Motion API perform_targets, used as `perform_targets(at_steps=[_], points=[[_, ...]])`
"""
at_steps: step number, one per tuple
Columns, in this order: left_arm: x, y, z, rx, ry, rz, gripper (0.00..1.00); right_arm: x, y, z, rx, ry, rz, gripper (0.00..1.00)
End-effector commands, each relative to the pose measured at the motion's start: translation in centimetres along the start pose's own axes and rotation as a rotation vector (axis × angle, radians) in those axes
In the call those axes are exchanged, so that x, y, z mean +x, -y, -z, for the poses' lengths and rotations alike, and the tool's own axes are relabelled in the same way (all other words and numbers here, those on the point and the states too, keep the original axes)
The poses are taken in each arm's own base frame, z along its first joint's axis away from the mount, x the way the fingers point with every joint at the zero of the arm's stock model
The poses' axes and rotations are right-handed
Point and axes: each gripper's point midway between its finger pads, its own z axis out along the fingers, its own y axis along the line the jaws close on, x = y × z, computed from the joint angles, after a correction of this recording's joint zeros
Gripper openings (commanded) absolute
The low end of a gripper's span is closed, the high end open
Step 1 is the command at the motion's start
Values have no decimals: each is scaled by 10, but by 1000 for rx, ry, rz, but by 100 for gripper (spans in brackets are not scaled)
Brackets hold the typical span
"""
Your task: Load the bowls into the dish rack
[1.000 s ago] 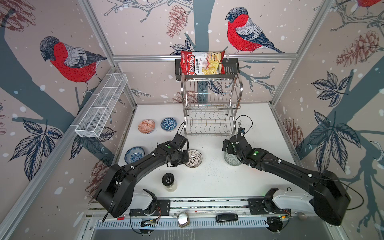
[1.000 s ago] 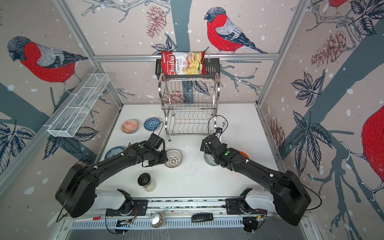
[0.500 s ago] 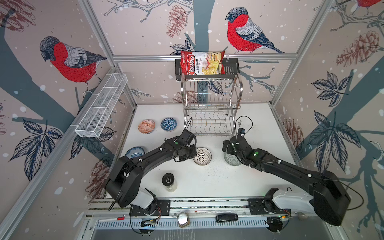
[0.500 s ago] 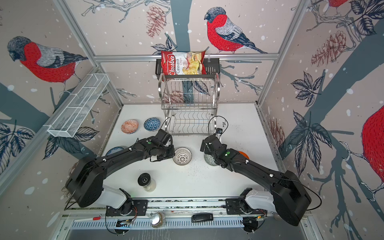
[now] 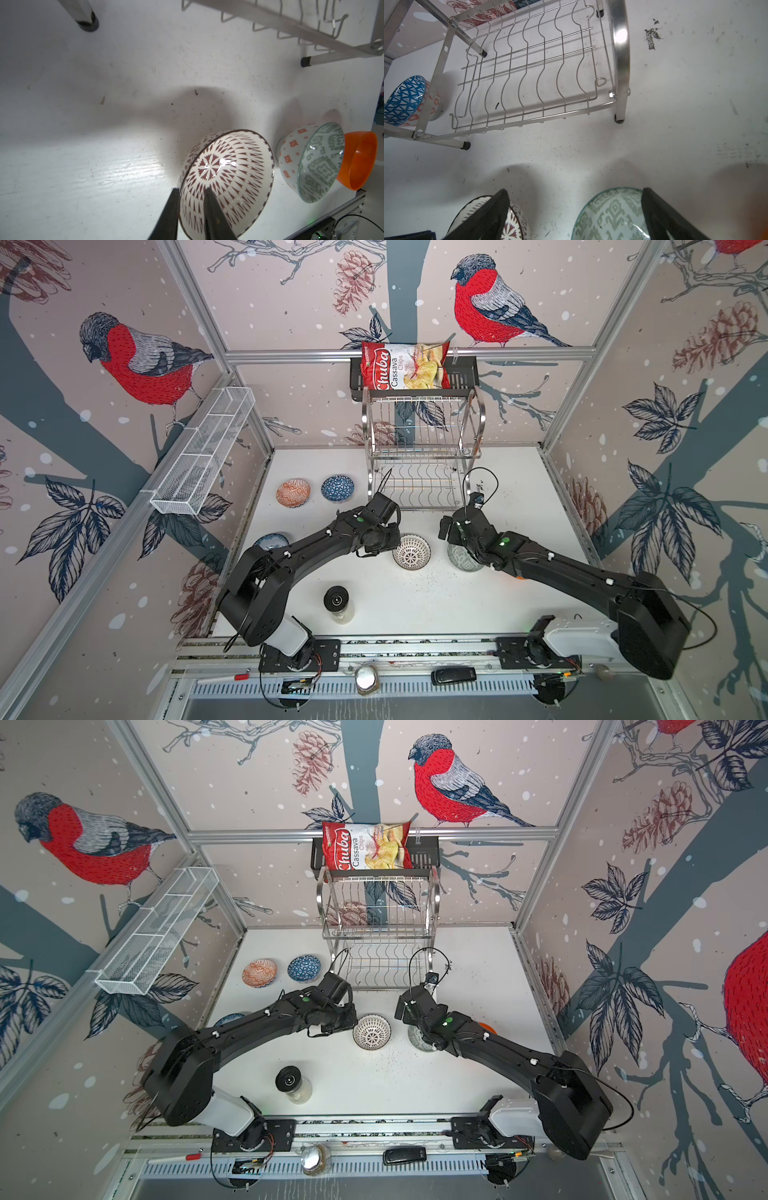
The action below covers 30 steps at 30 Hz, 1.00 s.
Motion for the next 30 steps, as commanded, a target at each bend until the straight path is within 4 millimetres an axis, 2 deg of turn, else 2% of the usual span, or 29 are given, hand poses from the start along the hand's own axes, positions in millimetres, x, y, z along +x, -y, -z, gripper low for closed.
perform_targets(at_steps=[1, 5, 10, 13, 18, 24, 26, 30], points=[[-11, -12, 12, -50, 31, 15, 31, 1, 1, 2, 44, 3, -2, 100], [-29, -30, 35, -37, 82, 81, 47, 0, -15, 10, 11, 10, 2, 100], [-47, -55, 71, -85, 192, 114, 77, 5, -45, 16, -42, -27, 39, 100], [-51, -68, 85, -105, 239, 129, 95, 19, -66, 15, -80, -70, 83, 100], [-44, -83, 95, -96, 289, 171, 97, 45, -101, 11, -113, -127, 183, 98], [-31, -110, 102, -141, 349, 250, 97, 82, -131, 3, -138, -227, 297, 93], [-28, -120, 105, -185, 358, 267, 97, 90, -139, 0, -146, -249, 322, 91], [-24, -123, 105, -192, 360, 259, 97, 108, -147, -12, -149, -310, 342, 86]])
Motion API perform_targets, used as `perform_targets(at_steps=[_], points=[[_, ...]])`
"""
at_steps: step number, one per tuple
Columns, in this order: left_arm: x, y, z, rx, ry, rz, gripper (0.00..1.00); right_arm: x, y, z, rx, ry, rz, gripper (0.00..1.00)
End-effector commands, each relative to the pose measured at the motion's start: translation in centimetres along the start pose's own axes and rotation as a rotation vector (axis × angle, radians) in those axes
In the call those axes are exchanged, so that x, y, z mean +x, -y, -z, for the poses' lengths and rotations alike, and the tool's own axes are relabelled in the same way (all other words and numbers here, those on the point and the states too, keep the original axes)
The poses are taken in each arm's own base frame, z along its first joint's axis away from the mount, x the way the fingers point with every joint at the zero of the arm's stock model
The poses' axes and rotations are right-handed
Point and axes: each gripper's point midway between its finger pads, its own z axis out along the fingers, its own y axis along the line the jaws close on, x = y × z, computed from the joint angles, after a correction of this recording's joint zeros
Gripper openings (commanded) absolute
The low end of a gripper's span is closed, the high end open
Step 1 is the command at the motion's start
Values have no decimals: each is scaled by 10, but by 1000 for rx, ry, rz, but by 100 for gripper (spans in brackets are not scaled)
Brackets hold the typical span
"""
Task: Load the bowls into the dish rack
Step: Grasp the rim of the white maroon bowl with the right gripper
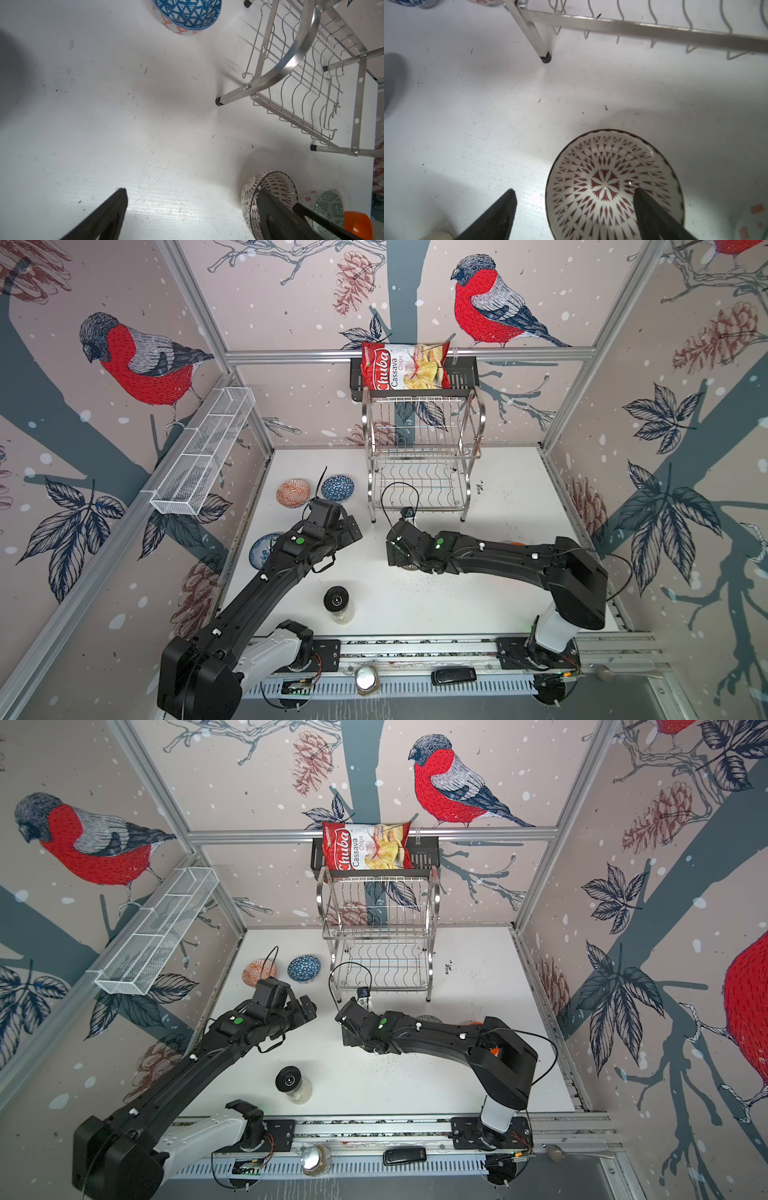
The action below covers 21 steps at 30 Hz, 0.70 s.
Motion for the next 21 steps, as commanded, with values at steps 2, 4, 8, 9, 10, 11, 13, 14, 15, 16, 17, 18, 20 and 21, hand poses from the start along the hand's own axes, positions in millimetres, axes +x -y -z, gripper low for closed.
perform_targets(at_steps=[2, 4, 8, 9, 10, 11, 13, 14, 15, 16, 17, 18, 20, 21], points=[[0, -11, 1, -40, 17, 12, 97, 12, -11, -13, -9, -64, 41, 83], [0, -14, 0, -50, 21, 12, 97, 15, -16, -19, -9, -77, 59, 81], [-4, -26, 1, -110, 60, 36, 97, 20, -19, -30, 14, -103, 76, 69], [-5, -28, 1, -117, 69, 37, 97, 21, -19, -32, 19, -106, 78, 68], [-6, -29, 3, -116, 81, 37, 97, 22, -19, -34, 25, -109, 80, 66], [-8, -29, 3, -111, 95, 34, 97, 22, -18, -35, 32, -112, 82, 65], [-9, -31, 5, -101, 126, 32, 97, 24, -17, -38, 43, -119, 86, 60], [-10, -32, 6, -92, 142, 32, 97, 25, -16, -39, 48, -124, 88, 58], [-11, -33, 7, -85, 156, 36, 97, 25, -16, -40, 52, -127, 88, 56], [-11, -31, 9, -69, 163, 32, 97, 26, -16, -42, 52, -130, 88, 55], [-11, -27, 11, -41, 165, 21, 97, 27, -15, -43, 54, -132, 89, 53], [-9, -24, 11, -19, 159, 11, 97, 28, -15, -44, 58, -134, 89, 51], [-6, -18, 11, 16, 145, 2, 97, 30, -13, -47, 63, -143, 88, 47], [-5, -17, 11, 26, 136, 1, 97, 32, -13, -48, 64, -146, 88, 45]])
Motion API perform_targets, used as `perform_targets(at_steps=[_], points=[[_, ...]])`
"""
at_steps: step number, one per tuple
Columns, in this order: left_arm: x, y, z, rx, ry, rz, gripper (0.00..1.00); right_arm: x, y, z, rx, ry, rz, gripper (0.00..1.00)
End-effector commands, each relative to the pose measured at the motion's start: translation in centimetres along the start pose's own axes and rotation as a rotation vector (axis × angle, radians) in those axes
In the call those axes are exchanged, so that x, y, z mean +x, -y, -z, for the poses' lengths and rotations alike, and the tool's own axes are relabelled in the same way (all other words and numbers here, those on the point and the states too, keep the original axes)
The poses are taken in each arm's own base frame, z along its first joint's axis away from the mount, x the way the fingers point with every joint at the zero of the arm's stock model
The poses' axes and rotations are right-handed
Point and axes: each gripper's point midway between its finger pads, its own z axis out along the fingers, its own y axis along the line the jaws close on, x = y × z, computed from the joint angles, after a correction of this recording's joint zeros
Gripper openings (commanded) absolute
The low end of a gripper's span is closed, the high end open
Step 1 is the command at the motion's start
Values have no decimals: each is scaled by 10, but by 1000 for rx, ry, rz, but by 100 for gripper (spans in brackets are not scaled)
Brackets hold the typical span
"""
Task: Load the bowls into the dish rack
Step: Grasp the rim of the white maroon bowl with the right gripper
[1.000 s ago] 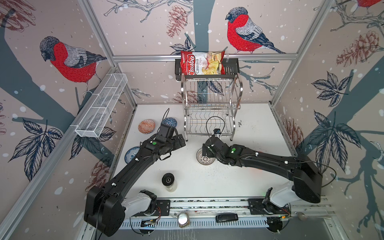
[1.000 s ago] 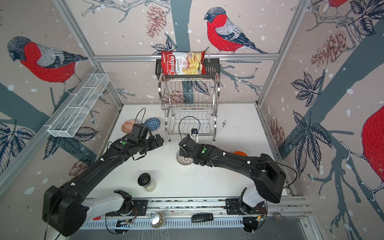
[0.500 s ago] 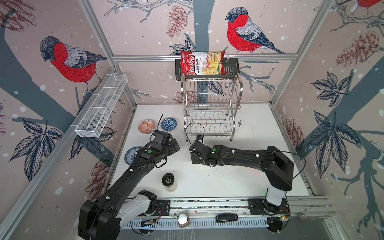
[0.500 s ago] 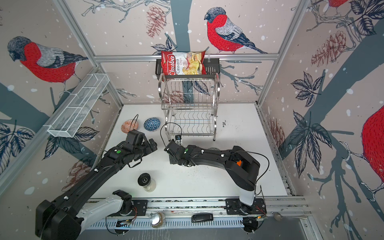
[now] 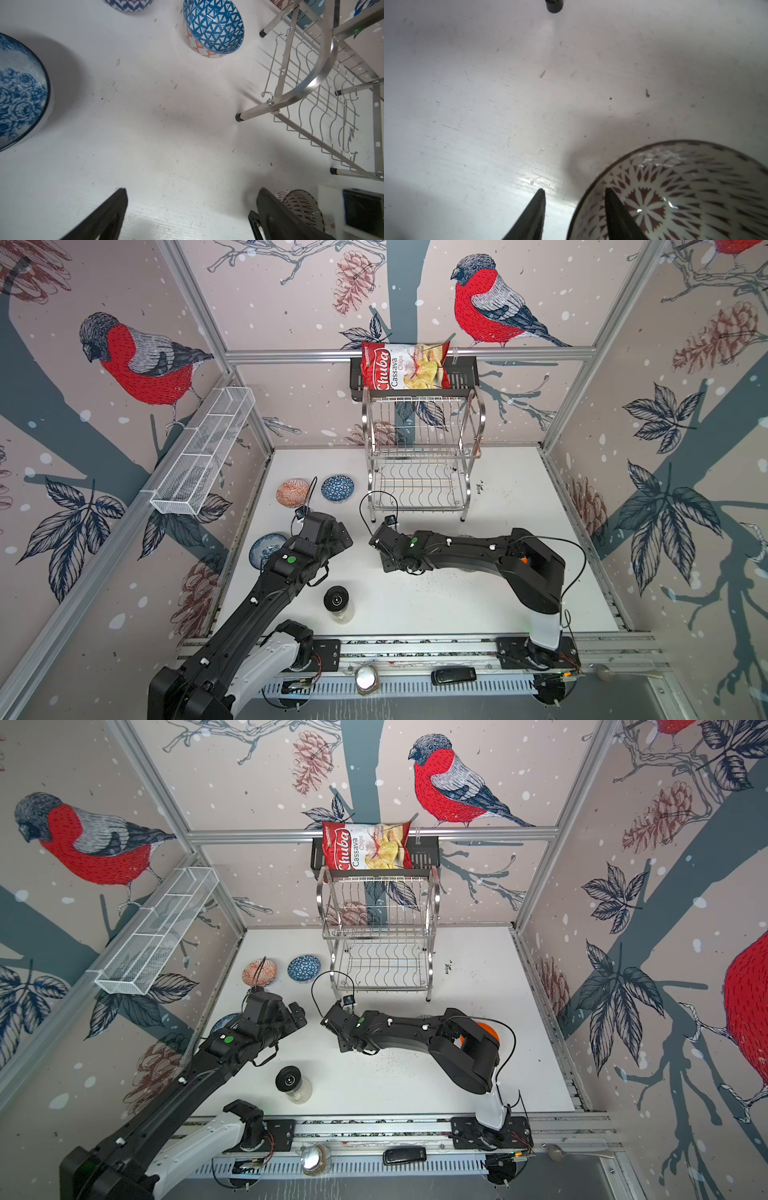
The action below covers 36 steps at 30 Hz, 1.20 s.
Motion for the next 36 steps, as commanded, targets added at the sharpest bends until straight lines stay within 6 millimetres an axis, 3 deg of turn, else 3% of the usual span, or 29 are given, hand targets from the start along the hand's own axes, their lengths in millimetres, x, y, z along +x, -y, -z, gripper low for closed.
perform_targets(at_steps=[1, 6, 13, 21, 29, 36], points=[[1, 14, -1, 74, -10, -21, 97, 5, 6, -4, 23, -19, 3, 44], [11, 20, -8, 101, -65, -28, 97, 8, 7, -7, 17, -24, 0, 37], [12, 27, -10, 134, -78, -8, 97, 2, 8, -8, -3, -19, 3, 19], [20, 32, -12, 178, -107, 14, 97, -3, 2, 3, -81, 15, -2, 12], [24, 48, -13, 260, -136, 49, 97, -16, -4, 30, -190, 103, -15, 5], [18, 68, -16, 315, -152, 34, 97, -39, -9, 80, -412, 260, -87, 2]])
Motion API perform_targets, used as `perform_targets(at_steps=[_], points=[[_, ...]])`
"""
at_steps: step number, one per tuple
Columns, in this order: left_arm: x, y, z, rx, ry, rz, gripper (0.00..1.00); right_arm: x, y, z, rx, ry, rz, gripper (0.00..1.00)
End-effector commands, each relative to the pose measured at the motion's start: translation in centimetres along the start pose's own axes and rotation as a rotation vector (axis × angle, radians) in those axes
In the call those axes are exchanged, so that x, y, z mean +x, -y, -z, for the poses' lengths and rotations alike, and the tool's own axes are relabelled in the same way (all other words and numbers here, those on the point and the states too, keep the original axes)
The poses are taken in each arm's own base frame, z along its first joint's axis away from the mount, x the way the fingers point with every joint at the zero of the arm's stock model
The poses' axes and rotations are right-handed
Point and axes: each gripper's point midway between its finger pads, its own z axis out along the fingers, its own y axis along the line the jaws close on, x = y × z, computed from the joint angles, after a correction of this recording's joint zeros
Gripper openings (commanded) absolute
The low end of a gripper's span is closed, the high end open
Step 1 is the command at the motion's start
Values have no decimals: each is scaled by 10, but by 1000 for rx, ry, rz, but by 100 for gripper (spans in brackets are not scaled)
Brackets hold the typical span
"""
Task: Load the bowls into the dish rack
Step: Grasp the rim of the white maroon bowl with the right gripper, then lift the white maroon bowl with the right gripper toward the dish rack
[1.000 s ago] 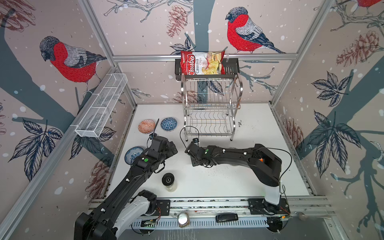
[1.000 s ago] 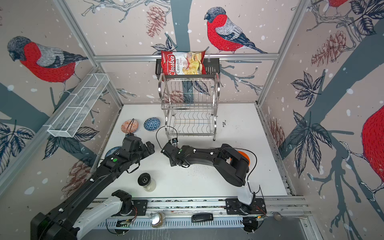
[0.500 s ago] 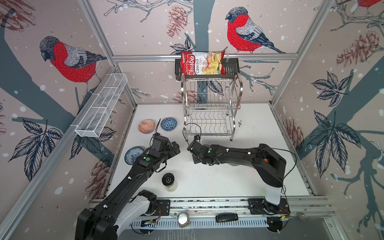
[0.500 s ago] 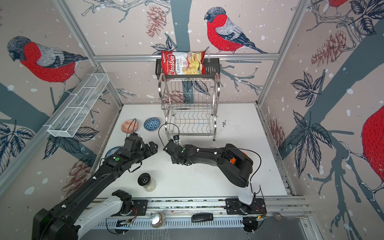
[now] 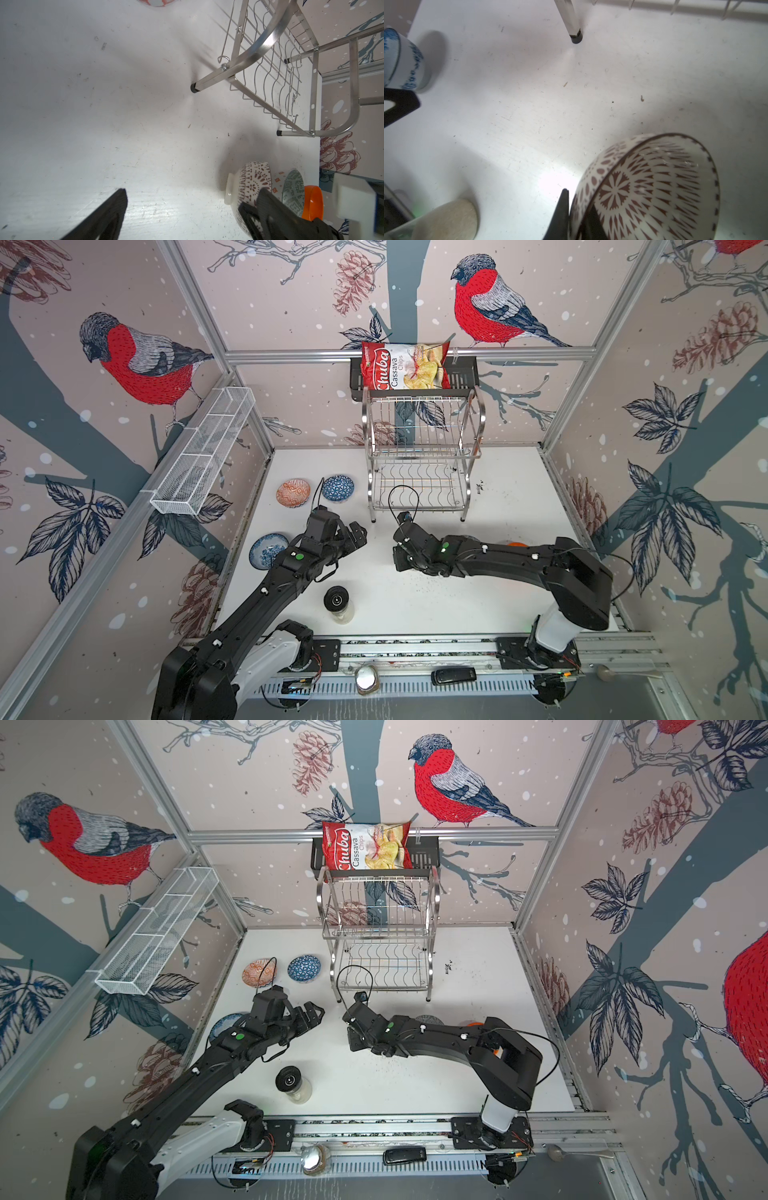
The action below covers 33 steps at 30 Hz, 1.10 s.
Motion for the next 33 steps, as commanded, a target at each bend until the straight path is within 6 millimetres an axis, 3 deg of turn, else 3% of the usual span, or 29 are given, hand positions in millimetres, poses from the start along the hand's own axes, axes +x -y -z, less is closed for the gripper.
perform_targets(at_steps=[1, 6, 10, 16, 22, 33], points=[[-12, 21, 0, 66, 22, -18, 97, -33, -28, 25, -197, 148, -49, 2], [-16, 28, -1, 78, 13, -29, 97, -56, -27, 66, -363, 325, -135, 1], [-17, 31, 1, 81, 10, -36, 97, -70, -19, 82, -420, 419, -175, 0], [-18, 36, 4, 94, 2, -51, 97, -93, -9, 93, -485, 507, -243, 0], [-25, 45, 8, 103, 9, -70, 97, -118, -14, 102, -610, 602, -280, 0], [-28, 54, 11, 116, -1, -86, 97, -152, -25, 94, -730, 661, -353, 0]])
